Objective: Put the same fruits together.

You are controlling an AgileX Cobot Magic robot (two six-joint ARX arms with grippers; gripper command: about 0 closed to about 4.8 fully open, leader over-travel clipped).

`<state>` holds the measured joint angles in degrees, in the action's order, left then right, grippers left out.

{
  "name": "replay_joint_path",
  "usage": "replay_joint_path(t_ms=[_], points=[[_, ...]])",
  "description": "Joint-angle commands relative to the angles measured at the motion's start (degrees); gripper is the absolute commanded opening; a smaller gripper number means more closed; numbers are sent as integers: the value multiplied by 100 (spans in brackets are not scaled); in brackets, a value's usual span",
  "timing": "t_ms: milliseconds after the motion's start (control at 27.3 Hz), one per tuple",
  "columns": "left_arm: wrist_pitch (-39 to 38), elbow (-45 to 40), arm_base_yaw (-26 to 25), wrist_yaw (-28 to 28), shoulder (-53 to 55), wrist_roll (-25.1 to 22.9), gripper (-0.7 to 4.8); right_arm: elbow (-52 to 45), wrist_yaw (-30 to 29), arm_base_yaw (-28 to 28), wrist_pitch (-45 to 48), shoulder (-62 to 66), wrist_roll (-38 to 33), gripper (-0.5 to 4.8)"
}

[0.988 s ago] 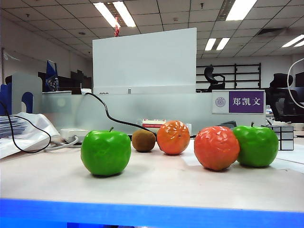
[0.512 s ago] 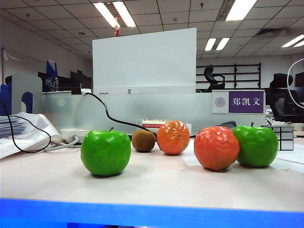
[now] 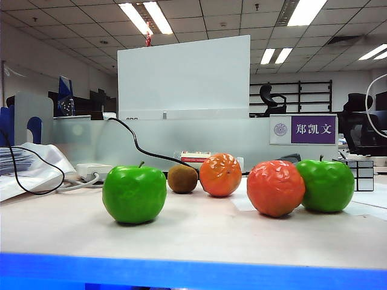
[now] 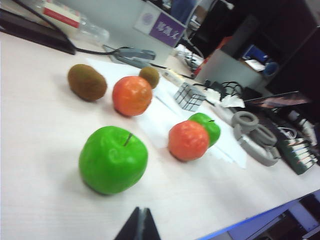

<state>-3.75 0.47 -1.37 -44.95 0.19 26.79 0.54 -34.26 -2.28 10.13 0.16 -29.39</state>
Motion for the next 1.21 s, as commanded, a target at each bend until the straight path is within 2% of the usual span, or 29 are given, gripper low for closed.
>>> replay_joint_path(t_ms=[37, 110, 220, 293, 476, 695, 732, 842, 988, 1025, 1098, 1135, 1208], points=[[116, 20, 33, 20, -7, -175, 62, -24, 494, -247, 85, -7, 629, 0], [168, 22, 81, 81, -7, -173, 62, -24, 782, -437, 83, 28, 796, 3], [223, 22, 181, 149, -7, -173, 62, -22, 1252, -761, 109, 236, 881, 47], [216, 22, 258, 256, -7, -170, 62, -20, 1464, -979, 286, 487, 1108, 50], [216, 22, 398, 271, -7, -168, 62, 212, 1786, -1427, 1075, 1569, 1469, 50], [216, 22, 442, 269, -7, -166, 62, 1141, 1746, -1829, 1884, 3724, 1976, 64], [219, 22, 442, 269, -7, -166, 62, 1338, 1744, -1917, 2063, 4181, 2048, 95], [219, 22, 442, 269, -7, -162, 62, 1862, 1749, -2133, 2214, 5248, 2116, 231], [219, 26, 442, 225, -7, -129, 62, 2306, 1819, -2271, 2221, 6137, 2304, 255], [219, 26, 442, 212, -7, -127, 62, 2385, 1980, -2328, 2229, 6321, 2461, 292], [221, 26, 442, 94, -7, -127, 62, 2435, 2358, -2354, 2203, 6465, 2651, 432], [221, 26, 442, 48, -7, -129, 62, 2446, 2516, -2361, 2168, 6511, 2850, 479], [216, 26, 439, 33, -7, -127, 62, 2448, 2542, -2361, 2094, 6561, 3145, 479]])
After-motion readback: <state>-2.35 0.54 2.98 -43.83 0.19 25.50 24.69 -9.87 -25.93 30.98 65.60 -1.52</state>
